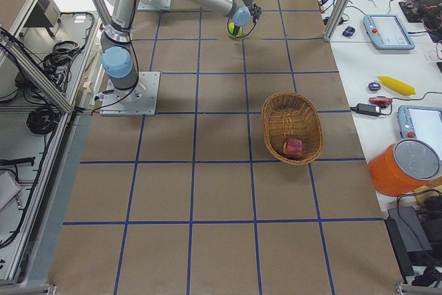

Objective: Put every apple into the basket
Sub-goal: 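Grasp green apple with right gripper while left grasps dark red apple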

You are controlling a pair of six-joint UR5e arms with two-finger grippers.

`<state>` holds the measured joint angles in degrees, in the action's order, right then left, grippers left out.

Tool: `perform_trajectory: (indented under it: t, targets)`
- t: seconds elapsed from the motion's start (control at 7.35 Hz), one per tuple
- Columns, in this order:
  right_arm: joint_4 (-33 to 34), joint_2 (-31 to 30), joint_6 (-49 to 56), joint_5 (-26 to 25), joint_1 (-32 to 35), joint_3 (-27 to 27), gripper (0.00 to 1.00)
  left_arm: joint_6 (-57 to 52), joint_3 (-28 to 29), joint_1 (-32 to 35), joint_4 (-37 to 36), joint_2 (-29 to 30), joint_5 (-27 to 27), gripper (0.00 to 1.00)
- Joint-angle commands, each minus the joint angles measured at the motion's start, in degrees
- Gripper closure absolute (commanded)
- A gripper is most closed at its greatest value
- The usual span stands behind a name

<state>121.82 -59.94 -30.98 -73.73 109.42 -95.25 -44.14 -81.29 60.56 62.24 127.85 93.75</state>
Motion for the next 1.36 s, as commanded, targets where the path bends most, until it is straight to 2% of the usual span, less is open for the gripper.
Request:
perform_trajectory:
  t: [0.0, 0.27, 0.41, 0.54, 0.68, 0.82, 0.95, 1.23]
  targets:
    - [0.1, 1.0, -0.1, 1.7, 0.0, 0.1, 0.00, 0.1, -0.1, -0.4, -1.9, 1.9, -0.5, 0.00]
    - [0.3, 1.5, -0.1, 1.8, 0.0, 0.0, 0.00, -0.2, 0.3, -0.9, -1.9, 1.3, -0.2, 0.65]
    - [0.7, 1.5, -0.7, 1.7, 0.0, 0.1, 0.35, 0.2, 0.2, 0.3, -0.6, -0.1, -0.1, 0.65]
    - [6.3, 1.6, -0.9, 1.1, 0.0, 0.0, 0.98, 1.1, 0.4, 2.2, 6.0, -2.6, -0.5, 0.65]
    - [8.2, 1.3, -0.8, 1.0, -0.1, 0.2, 1.00, 5.4, 0.2, 5.2, 13.4, -5.5, -0.9, 0.65]
    - [7.9, 0.3, -0.7, 0.8, -0.7, 0.4, 1.00, 12.2, -0.9, 8.1, 18.0, -8.2, -3.7, 0.65]
    - [6.4, -3.2, -0.5, 0.7, -2.3, 0.4, 1.00, 19.0, -3.4, 11.6, 19.5, -10.8, -6.3, 0.65]
    - [-1.5, -9.9, 1.6, -3.2, -11.5, 0.5, 1.00, 35.5, -8.4, 19.6, 18.6, -14.6, -11.9, 0.66]
